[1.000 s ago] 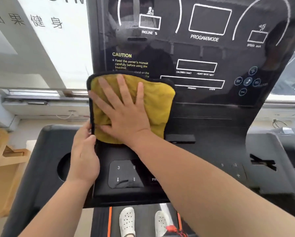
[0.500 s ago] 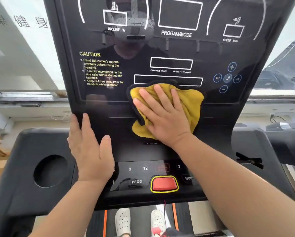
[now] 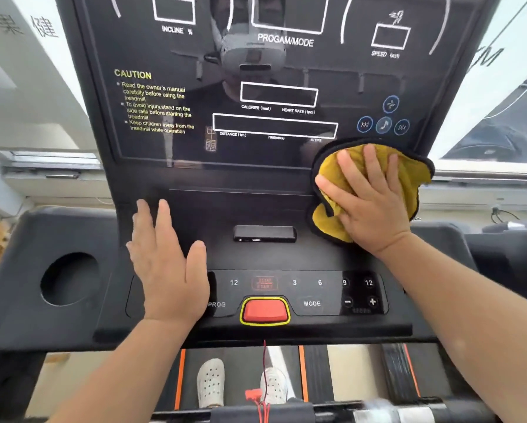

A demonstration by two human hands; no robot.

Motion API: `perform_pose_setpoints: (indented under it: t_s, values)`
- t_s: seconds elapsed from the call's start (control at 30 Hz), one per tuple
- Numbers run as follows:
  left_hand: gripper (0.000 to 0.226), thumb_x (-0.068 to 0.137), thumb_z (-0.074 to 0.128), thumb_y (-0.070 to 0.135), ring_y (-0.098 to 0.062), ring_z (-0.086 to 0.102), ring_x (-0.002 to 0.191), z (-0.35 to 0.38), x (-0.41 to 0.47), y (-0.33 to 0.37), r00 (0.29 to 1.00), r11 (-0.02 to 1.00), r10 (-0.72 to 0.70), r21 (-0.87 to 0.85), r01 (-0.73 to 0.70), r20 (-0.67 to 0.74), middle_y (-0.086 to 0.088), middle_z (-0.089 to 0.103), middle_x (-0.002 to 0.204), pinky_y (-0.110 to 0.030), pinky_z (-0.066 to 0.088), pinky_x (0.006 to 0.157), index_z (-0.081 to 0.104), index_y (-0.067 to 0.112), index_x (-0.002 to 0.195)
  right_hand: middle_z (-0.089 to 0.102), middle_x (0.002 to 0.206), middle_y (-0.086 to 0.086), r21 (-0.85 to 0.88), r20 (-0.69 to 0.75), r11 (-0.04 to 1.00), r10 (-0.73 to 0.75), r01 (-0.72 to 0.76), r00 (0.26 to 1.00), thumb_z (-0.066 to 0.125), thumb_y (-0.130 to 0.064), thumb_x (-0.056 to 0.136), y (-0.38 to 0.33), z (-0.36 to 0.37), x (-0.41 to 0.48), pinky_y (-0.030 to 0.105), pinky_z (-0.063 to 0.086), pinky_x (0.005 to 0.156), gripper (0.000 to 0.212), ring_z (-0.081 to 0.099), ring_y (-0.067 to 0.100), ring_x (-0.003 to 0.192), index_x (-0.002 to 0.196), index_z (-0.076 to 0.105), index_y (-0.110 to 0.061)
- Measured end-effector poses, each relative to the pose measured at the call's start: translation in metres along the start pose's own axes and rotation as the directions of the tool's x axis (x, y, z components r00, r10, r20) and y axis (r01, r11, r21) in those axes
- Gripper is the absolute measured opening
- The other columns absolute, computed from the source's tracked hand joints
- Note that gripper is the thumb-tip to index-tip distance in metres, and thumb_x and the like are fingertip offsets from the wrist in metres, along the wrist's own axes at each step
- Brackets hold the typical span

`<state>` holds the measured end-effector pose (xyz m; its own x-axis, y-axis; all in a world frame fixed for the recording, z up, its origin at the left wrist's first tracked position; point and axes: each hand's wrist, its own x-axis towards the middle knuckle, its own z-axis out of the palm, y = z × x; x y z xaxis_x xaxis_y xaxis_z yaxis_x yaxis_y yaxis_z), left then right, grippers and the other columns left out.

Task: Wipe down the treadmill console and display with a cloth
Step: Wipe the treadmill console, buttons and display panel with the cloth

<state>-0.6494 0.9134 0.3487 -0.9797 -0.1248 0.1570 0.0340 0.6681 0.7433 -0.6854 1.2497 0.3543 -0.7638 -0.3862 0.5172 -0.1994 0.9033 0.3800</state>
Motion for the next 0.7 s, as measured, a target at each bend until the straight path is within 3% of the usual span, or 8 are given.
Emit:
perform_pose_setpoints:
  t_s: [0.13, 0.27, 0.37, 0.47, 0.53, 0.63, 0.7]
  values:
    - [0.081, 0.086, 0.029, 0.045, -0.023, 0.000, 0.157, 0.003, -0.005, -0.003, 1.000, 0.999, -0.008, 0.034, 0.007, 0.030, -0.007, 0.000, 0.171, -0.052, 0.001, 0.126, 0.016, 0.015, 0.161, 0.038, 0.164, 0.003, 0.064, 0.021, 0.990, -0.127, 0.125, 0.992, 0.059, -0.027, 0.091, -0.041, -0.005, 0.042, 0.067, 0.009, 0.121, 0.065, 0.027, 0.044, 0.151, 0.152, 0.043, -0.042]
    - [0.081, 0.087, 0.029, 0.048, -0.024, 0.000, 0.158, 0.011, -0.005, -0.006, 0.995, 0.995, 0.002, 0.095, -0.011, 0.104, -0.006, -0.001, 0.171, -0.055, 0.003, 0.125, 0.019, 0.015, 0.160, 0.030, 0.168, -0.002, 0.116, 0.036, 0.977, -0.184, 0.179, 0.982, 0.055, -0.028, 0.095, -0.080, -0.008, 0.075, 0.062, 0.000, 0.123, 0.064, 0.019, 0.038, 0.155, 0.154, 0.038, -0.045]
    - [0.076, 0.089, 0.033, 0.043, -0.029, 0.000, 0.157, 0.022, -0.006, -0.006, 0.990, 0.988, 0.016, 0.149, -0.038, 0.141, -0.007, 0.000, 0.171, -0.056, 0.004, 0.124, 0.026, 0.015, 0.158, 0.030, 0.168, -0.003, 0.097, 0.003, 0.982, -0.165, 0.164, 0.986, 0.054, -0.025, 0.097, -0.069, -0.002, 0.063, 0.056, 0.002, 0.125, 0.065, 0.019, 0.034, 0.155, 0.155, 0.036, -0.045]
    - [0.073, 0.088, 0.041, 0.036, -0.035, 0.000, 0.157, 0.031, -0.007, -0.005, 0.990, 0.974, 0.018, 0.222, -0.048, 0.137, -0.011, -0.001, 0.171, -0.058, 0.005, 0.123, 0.029, 0.014, 0.157, 0.033, 0.165, -0.003, 0.085, -0.040, 0.995, -0.048, 0.051, 0.998, 0.043, -0.031, 0.105, -0.041, 0.003, 0.030, 0.055, 0.009, 0.126, 0.051, 0.026, 0.035, 0.153, 0.154, 0.040, -0.043]
    - [0.074, 0.087, 0.042, 0.035, -0.037, 0.001, 0.156, 0.033, -0.007, -0.005, 0.990, 0.969, 0.009, 0.244, -0.042, 0.138, -0.012, 0.000, 0.171, -0.059, 0.005, 0.122, 0.029, 0.013, 0.157, 0.033, 0.166, 0.000, 0.079, -0.020, 0.995, 0.063, -0.061, 0.998, 0.040, -0.035, 0.105, -0.018, 0.007, 0.002, 0.053, 0.002, 0.127, 0.049, 0.025, 0.038, 0.151, 0.154, 0.041, -0.040]
    - [0.075, 0.087, 0.043, 0.034, -0.037, 0.002, 0.156, 0.032, -0.007, -0.004, 0.990, 0.968, 0.003, 0.247, -0.038, 0.138, -0.012, 0.000, 0.171, -0.060, 0.006, 0.122, 0.029, 0.013, 0.157, 0.018, 0.166, 0.005, 0.092, 0.116, 0.962, 0.248, -0.259, 0.962, 0.057, -0.039, 0.095, -0.001, 0.010, -0.035, 0.049, -0.013, 0.125, 0.070, 0.010, 0.039, 0.152, 0.158, 0.027, -0.030]
    - [0.075, 0.086, 0.043, 0.035, -0.037, 0.002, 0.156, 0.032, -0.006, -0.004, 0.990, 0.965, -0.002, 0.258, -0.034, 0.140, -0.012, 0.000, 0.171, -0.061, 0.007, 0.121, 0.029, 0.012, 0.157, 0.005, 0.169, 0.006, 0.111, 0.224, 0.915, 0.358, -0.389, 0.906, 0.048, -0.050, 0.098, -0.010, 0.008, -0.047, 0.049, -0.018, 0.124, 0.078, -0.001, 0.038, 0.154, 0.162, 0.011, -0.024]
